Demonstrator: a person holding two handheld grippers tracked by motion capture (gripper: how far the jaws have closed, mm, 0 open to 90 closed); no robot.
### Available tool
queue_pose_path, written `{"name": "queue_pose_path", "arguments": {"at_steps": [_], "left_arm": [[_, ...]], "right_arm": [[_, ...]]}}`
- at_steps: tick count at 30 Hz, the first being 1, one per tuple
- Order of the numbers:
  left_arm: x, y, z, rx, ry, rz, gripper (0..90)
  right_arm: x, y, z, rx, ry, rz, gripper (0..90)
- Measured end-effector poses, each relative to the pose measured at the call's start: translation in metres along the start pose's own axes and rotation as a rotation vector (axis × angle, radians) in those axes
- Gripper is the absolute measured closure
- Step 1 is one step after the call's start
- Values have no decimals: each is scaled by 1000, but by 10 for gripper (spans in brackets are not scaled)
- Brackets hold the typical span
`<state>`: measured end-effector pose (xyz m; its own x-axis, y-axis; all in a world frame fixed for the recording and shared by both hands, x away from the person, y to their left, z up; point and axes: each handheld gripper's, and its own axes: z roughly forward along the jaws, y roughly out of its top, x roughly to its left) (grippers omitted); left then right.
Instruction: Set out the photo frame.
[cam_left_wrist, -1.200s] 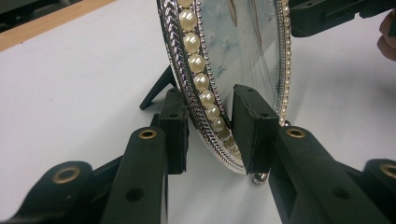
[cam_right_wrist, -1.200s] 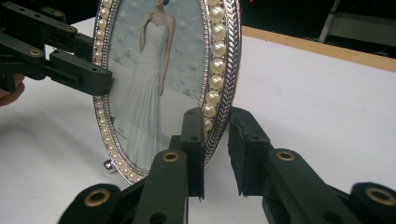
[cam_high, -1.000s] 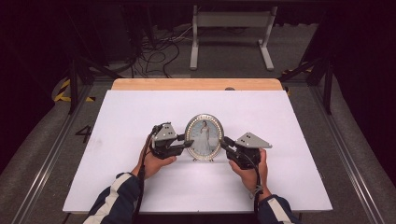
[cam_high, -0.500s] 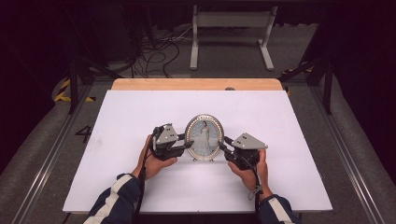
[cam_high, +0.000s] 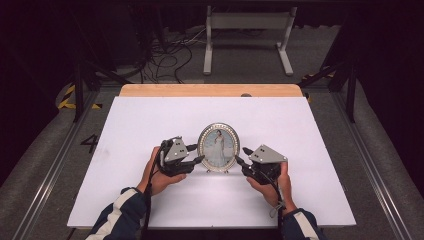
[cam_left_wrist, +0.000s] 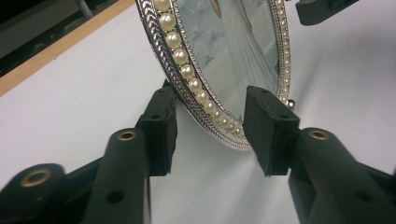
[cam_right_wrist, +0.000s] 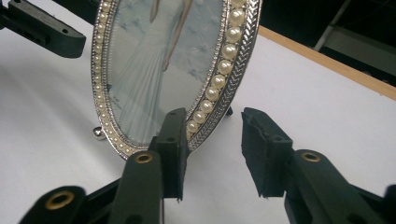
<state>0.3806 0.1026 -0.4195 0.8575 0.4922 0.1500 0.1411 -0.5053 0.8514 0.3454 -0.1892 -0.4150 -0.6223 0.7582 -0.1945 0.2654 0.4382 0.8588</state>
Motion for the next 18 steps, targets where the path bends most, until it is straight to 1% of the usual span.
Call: {"name": "queue_pose_path", "arguments": {"at_steps": [1,2,3,5,7,8,9,11,12,15,17,18], "left_arm": [[-1,0,-1,-5,-1,-4,508],[-3,0,-3,2,5,14,494],[-4,-1,-4,10,8,24,484],[-6,-1,-6,18,13,36,458],[-7,-2,-7,26,19,39,448],[-7,-2,-7,29,23,44,420],[-8,-4,-8,36,33,50,413],[-8,-4,-9,38,35,50,392],[-8,-5,-9,42,35,52,392],[-8,-7,-10,49,35,47,355],[-9,-8,-11,51,50,47,329],[-9,-8,-11,54,53,48,300]], "right_arm": [[0,0,-1,0,11,-9,577],[-1,-1,-2,4,18,-24,568],[-1,-1,-3,7,15,-31,563],[-3,-3,-4,11,17,-33,548],[-4,-4,-5,14,17,-31,540],[-6,-5,-7,22,34,-34,539],[-6,-5,-8,28,35,-47,534],[-6,-6,-10,30,38,-54,523],[-6,-6,-11,31,40,-57,509],[-7,-8,-14,39,31,-64,457],[-7,-8,-15,40,25,-61,433],[-8,-8,-15,42,21,-59,416]]}}
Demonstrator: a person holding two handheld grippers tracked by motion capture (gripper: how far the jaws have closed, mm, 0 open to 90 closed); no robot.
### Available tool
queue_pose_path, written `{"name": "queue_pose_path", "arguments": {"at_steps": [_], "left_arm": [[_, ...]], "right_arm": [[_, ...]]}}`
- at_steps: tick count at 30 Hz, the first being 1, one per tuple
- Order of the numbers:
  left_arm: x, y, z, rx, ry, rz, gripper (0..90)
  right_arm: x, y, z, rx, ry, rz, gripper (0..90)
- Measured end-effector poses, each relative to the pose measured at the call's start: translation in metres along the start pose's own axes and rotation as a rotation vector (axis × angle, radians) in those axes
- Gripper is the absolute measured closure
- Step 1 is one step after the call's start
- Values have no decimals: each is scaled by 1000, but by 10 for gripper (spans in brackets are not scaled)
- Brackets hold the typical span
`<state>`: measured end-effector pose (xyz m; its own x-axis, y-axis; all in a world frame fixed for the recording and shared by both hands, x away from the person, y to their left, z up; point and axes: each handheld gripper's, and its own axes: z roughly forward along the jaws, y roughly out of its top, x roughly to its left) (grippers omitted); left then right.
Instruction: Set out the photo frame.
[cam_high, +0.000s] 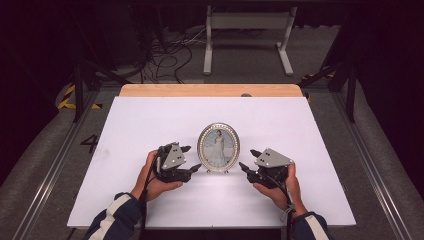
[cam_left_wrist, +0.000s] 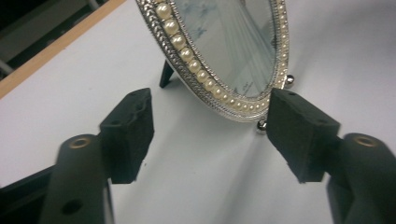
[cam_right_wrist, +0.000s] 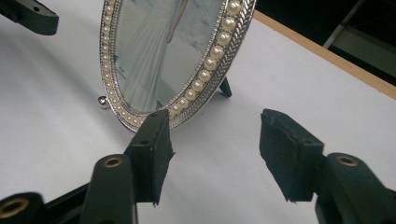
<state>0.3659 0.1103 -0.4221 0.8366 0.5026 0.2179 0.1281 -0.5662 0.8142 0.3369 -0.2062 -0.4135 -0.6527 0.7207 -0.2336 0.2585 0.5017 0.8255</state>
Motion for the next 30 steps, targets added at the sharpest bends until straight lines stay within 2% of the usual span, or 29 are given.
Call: {"name": "queue_pose_path", "arguments": {"at_steps": [3,8,23,27,30], "left_arm": [[0,-2,-2,1,4,7,271],[0,-7,-7,0,15,-9,197],[0,-12,-14,-6,14,-19,134],[0,-14,-13,-10,-4,-9,121],[-1,-15,-13,-18,-12,-9,113]], "right_arm": [[-1,-1,-1,2,-6,7,380],[-1,-1,0,9,-31,5,292],[3,-3,2,23,-23,-9,223],[3,-7,1,30,-22,-11,214],[0,-10,-2,22,-23,5,209]]}}
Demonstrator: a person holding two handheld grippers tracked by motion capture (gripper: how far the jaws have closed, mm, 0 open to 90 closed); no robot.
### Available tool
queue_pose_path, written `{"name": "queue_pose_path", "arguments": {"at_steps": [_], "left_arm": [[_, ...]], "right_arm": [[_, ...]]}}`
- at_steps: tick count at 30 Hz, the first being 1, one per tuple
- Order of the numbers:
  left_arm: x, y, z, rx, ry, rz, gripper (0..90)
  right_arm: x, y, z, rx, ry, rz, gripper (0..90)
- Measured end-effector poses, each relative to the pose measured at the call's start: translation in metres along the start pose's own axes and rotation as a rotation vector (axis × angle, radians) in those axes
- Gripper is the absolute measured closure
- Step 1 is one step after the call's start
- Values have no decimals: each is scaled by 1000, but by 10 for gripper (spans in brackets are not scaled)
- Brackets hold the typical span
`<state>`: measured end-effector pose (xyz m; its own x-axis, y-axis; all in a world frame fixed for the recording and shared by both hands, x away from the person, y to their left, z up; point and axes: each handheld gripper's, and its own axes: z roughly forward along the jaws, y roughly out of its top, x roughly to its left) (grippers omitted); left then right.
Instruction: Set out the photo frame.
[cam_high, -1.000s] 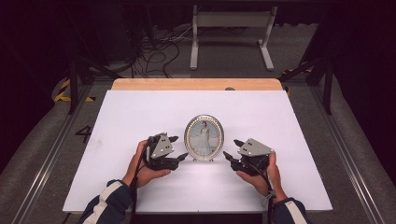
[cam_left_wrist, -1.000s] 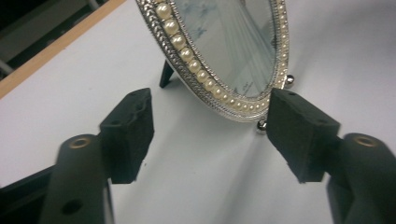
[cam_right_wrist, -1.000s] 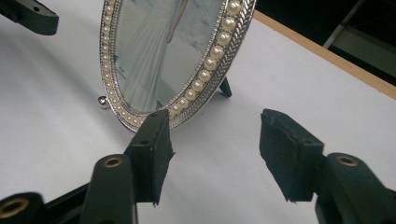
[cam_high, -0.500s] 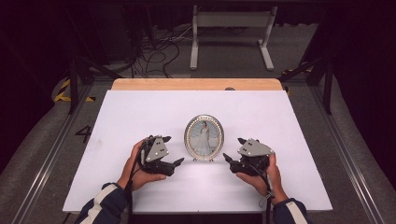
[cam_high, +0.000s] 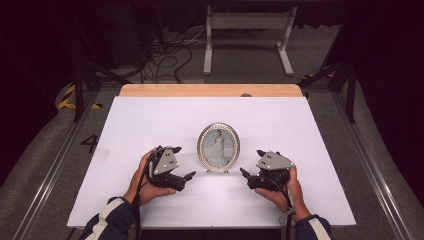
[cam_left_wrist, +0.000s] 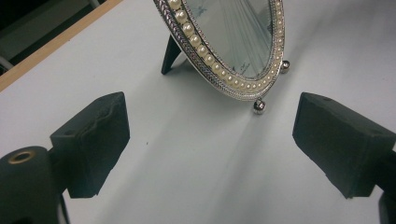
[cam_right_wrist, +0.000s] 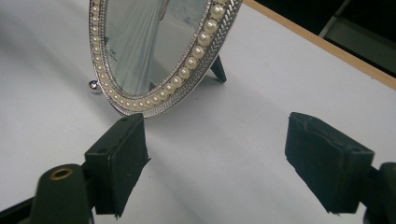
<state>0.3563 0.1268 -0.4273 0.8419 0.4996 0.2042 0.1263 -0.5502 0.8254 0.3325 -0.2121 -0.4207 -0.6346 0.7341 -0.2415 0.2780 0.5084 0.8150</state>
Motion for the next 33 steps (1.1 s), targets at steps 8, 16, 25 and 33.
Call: {"name": "queue_pose_path", "arguments": {"at_steps": [8,16,25,33], "left_arm": [[-3,-4,2,22,-10,12,99],[-4,-4,1,29,-6,18,104],[-5,-10,-3,57,-11,19,110],[-6,-18,-14,73,1,16,110]], "right_arm": [[-5,-9,-7,9,-21,1,195],[-7,-14,-10,14,-36,1,195],[-9,-19,-16,16,-51,-1,194],[-11,-24,-19,25,-57,3,195]]}}
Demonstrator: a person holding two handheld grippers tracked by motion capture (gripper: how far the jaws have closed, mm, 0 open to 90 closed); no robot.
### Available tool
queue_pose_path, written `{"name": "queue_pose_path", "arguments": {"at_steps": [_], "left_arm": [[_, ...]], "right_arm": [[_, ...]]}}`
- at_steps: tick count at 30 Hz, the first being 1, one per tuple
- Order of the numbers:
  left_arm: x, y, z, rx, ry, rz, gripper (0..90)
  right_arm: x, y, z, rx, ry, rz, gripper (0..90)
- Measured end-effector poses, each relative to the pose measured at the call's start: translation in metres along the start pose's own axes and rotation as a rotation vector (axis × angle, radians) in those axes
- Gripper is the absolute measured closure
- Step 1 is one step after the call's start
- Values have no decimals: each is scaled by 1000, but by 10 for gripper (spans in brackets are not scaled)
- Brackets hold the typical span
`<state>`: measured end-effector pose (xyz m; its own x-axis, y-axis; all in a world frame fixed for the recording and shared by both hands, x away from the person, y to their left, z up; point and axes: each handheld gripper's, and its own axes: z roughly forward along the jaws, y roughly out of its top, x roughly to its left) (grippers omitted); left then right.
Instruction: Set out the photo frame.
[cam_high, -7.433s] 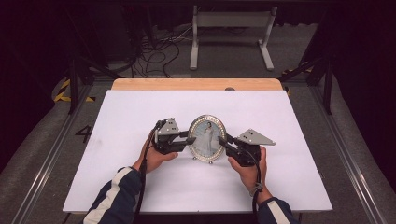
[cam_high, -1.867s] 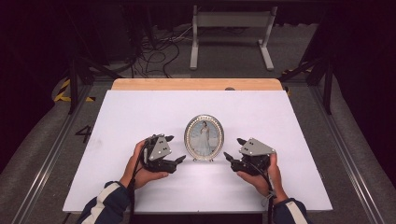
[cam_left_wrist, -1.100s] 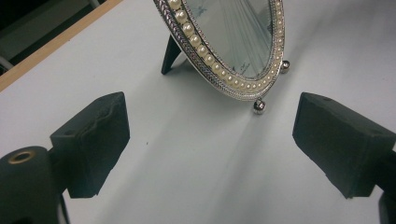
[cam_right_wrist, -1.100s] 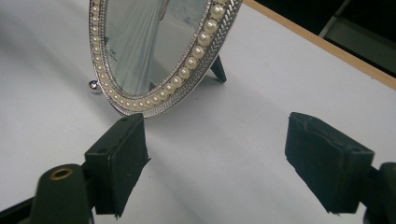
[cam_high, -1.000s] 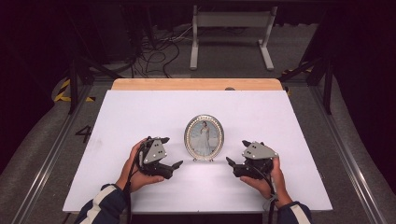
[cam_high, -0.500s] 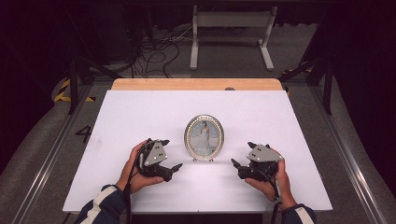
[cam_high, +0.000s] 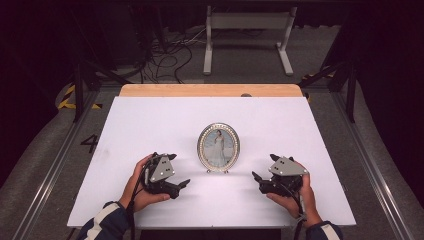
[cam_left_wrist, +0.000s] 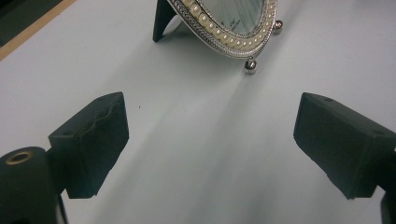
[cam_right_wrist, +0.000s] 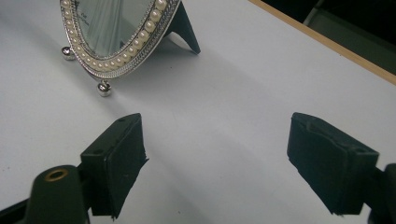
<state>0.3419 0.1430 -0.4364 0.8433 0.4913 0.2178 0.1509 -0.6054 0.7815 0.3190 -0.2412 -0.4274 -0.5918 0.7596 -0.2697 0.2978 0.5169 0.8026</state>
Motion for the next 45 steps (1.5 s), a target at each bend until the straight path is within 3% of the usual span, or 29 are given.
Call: {"name": "queue_pose_path", "arguments": {"at_steps": [10,26,45], "left_arm": [[6,-16,-15,14,30,-26,111],[11,-34,-32,27,63,-35,109],[16,-61,-56,77,117,-67,109]], "right_arm": [[-6,-6,-7,2,-17,5,195],[-9,-18,-12,24,-40,-5,187],[-13,-30,-19,41,-56,10,183]]}}
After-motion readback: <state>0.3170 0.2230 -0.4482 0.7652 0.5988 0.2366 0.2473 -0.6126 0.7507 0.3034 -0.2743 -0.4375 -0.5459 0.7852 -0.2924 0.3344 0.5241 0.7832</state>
